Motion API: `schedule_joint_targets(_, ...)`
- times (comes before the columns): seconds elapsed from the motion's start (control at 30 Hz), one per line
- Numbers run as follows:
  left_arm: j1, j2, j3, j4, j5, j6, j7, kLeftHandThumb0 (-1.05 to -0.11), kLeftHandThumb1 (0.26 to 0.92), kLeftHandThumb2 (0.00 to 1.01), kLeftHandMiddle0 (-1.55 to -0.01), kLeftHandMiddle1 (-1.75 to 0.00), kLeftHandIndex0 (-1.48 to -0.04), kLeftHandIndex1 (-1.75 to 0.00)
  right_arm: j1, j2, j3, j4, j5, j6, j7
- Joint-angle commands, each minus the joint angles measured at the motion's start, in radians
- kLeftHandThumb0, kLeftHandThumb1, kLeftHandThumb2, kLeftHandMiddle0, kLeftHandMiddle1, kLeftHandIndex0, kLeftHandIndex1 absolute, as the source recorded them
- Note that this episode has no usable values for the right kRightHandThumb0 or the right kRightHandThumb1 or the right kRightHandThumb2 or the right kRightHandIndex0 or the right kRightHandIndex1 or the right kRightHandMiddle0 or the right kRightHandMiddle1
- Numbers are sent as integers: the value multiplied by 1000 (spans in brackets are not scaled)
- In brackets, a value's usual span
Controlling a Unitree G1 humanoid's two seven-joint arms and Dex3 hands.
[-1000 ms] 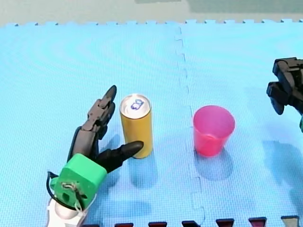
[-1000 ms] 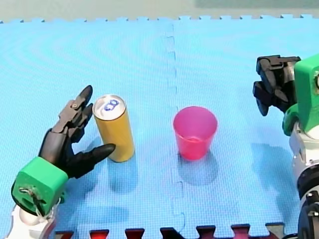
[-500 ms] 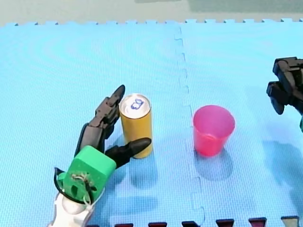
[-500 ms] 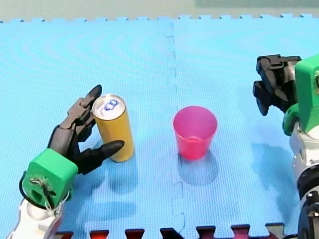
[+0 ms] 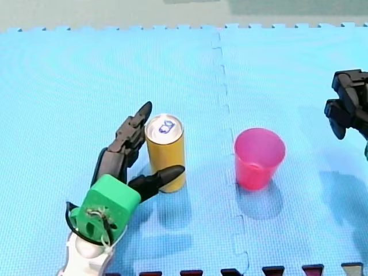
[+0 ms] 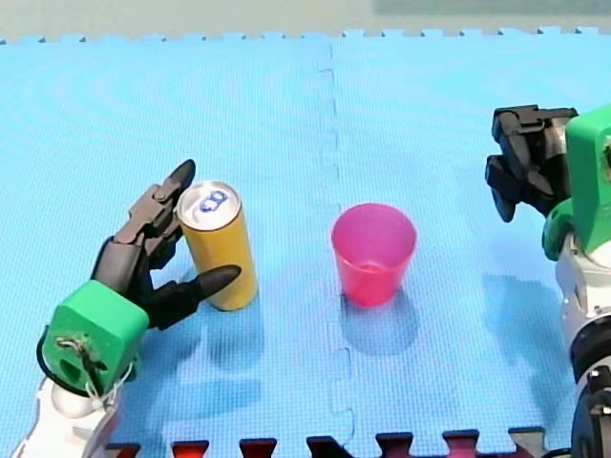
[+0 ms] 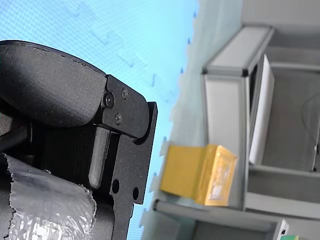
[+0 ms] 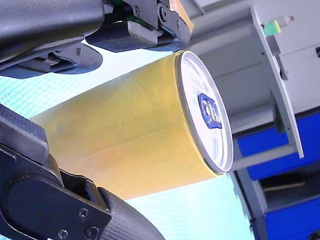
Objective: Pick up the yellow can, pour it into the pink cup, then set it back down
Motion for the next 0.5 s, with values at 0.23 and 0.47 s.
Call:
schedule_joint_targets(0.23, -48, 5, -3, 43, 10, 9, 4, -788, 692, 2, -368, 0, -298, 0, -5, -4, 2, 0, -2, 1, -10)
schedule_joint_targets(0.47, -102, 2, -11, 102, 22, 3, 10, -779, 689, 0, -360, 0, -293, 0, -5, -8, 1, -2, -1, 0, -10)
